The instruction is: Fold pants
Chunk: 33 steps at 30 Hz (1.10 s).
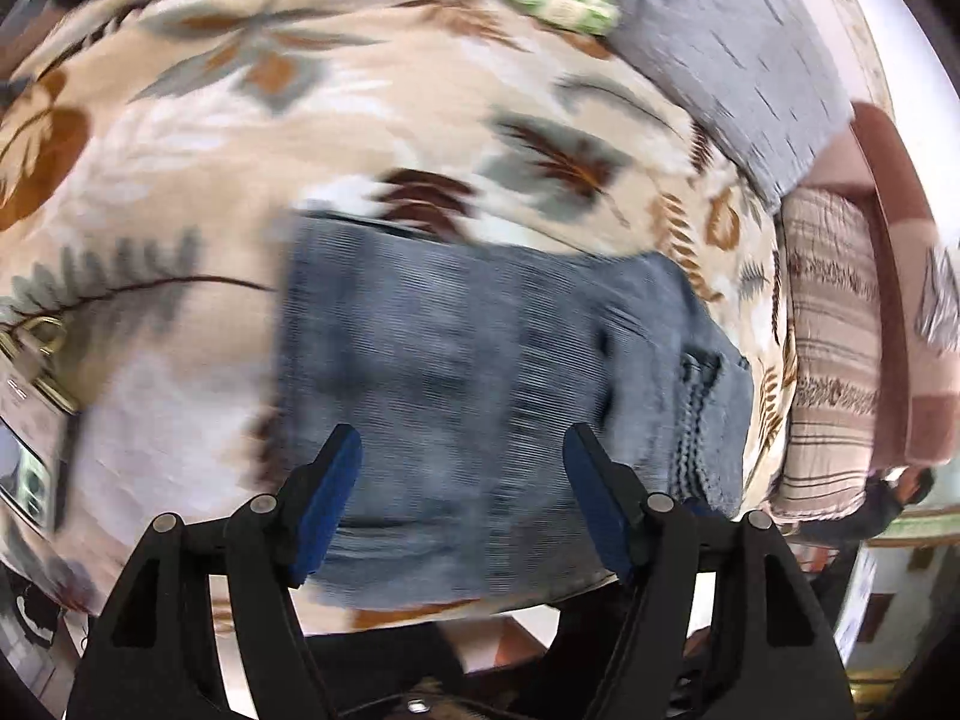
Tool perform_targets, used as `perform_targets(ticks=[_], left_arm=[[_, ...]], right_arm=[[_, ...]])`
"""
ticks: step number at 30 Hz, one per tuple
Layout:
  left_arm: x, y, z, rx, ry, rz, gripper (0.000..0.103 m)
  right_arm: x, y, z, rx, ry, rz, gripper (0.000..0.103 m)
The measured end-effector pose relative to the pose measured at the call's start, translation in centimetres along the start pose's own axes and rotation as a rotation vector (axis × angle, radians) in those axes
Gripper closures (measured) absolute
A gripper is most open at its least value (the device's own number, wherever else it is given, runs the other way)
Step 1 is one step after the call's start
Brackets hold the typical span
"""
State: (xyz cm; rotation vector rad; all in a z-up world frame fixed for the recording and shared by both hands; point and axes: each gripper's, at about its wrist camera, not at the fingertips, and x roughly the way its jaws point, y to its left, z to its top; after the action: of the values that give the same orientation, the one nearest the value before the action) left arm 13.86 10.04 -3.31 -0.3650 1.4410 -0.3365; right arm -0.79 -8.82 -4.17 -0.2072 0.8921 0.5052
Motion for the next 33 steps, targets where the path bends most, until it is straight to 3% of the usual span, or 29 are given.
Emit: perform_targets(ticks=[4,10,15,20,21,22,24,25,26,27,29,33], left_arm=[[0.3,5.0,2.4,-0.052,0.058,-0.054,0.034],[1.7,7.0,5.5,-0.045,0.094,-0.109,0.034],[3.8,6.3,7.3,0.010,0.137,-0.090,0.033],[4.8,5.5,8.1,0.065,0.144,-0.124,0.017],[4.9,5.3,8.0,0.086,0.143,-0.128,0.017],[4.9,4.9,7.7,0.115,0.137,-0.145,0.017],[4.6,4.6,7.2,0.129,0.132,-0.196,0.042],[4.7,4.4,7.0,0.133,0.148,-0.235,0.073],[4.6,4.1,6.8,0.136,0.163,-0.261,0.086],[4.3,3.7,6.6,0.145,0.149,-0.253,0.086],[3.3,2.6,6.3,0.178,0.102,-0.219,0.089],[0.9,0.7,5.9,0.188,0.046,-0.227,0.094]], right_arm=[[2.8,6.1,1.4,-0.168,-0.011,-0.030,0.019],[6.7,12.8,1.4,-0.411,-0.004,-0.139,0.019],[9.4,14.3,0.9,-0.518,0.011,-0.271,0.019],[9.9,14.1,1.7,-0.532,-0.022,-0.286,0.021],[10.0,14.0,2.0,-0.532,-0.025,-0.282,0.027],[10.0,13.8,2.2,-0.528,-0.026,-0.276,0.044],[9.8,13.2,3.0,-0.511,-0.027,-0.251,0.061],[9.5,13.0,3.2,-0.510,-0.037,-0.248,0.067],[9.1,12.9,3.3,-0.515,-0.050,-0.248,0.072],[8.8,12.9,3.3,-0.517,-0.059,-0.249,0.080],[7.9,12.8,3.4,-0.524,-0.085,-0.262,0.082],[5.5,11.8,3.9,-0.471,-0.142,-0.267,0.084]])
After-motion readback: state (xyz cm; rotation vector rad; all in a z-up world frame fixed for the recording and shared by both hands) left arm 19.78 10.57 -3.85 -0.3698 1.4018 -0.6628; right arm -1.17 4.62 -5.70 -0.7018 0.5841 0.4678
